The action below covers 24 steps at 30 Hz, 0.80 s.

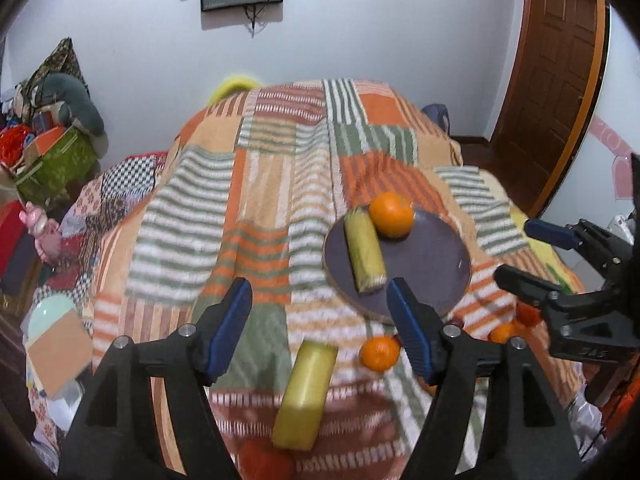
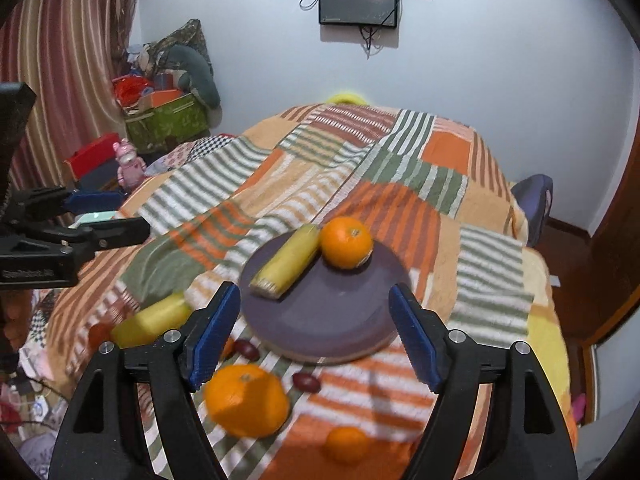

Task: Organize fruits
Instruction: 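Move left tool to the second yellow cylinder while right tool moves to another large orange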

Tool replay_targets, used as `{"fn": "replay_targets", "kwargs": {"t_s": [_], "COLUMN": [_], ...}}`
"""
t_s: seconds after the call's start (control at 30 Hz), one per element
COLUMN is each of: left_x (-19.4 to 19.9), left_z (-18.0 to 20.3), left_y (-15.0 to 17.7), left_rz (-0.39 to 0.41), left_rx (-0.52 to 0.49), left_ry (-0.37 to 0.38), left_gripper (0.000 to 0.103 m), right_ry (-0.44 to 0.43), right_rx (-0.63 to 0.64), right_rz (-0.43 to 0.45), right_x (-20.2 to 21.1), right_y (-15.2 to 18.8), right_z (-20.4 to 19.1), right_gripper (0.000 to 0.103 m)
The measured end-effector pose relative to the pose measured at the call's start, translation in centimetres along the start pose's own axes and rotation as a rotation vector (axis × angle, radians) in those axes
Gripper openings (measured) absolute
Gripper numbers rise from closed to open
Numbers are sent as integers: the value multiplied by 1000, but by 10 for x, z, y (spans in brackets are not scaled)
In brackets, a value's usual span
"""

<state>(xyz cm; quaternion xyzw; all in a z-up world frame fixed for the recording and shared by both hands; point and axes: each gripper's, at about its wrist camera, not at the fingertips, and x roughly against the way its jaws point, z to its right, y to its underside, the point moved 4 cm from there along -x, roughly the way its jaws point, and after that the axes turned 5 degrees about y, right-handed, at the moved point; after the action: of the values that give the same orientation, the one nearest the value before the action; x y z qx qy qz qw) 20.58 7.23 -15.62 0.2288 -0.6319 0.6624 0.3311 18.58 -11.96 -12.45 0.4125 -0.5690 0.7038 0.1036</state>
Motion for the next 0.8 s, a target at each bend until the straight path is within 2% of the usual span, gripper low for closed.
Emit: {"fn": "replay_targets", "kwargs": {"t_s": [0.47,0.6,0.8], "left_x": [-31,-46,-61], "left_z": [-22,-26,-26], "left_y": [61,74,85], "left_rz": [-146,-198,-252], "left_rx": [33,53,52], "left_ry": [31,57,92], "left_gripper": [69,59,50], "right_ry": [-54,-58,-71], "right_rx": [-69,-63,-59], "right_rz": [-174,-204,-248], "right_x": [-20,-26,-35], "right_y": [59,67,77], "right_z": [-25,-31,-39], "right_gripper": [74,74,74]}}
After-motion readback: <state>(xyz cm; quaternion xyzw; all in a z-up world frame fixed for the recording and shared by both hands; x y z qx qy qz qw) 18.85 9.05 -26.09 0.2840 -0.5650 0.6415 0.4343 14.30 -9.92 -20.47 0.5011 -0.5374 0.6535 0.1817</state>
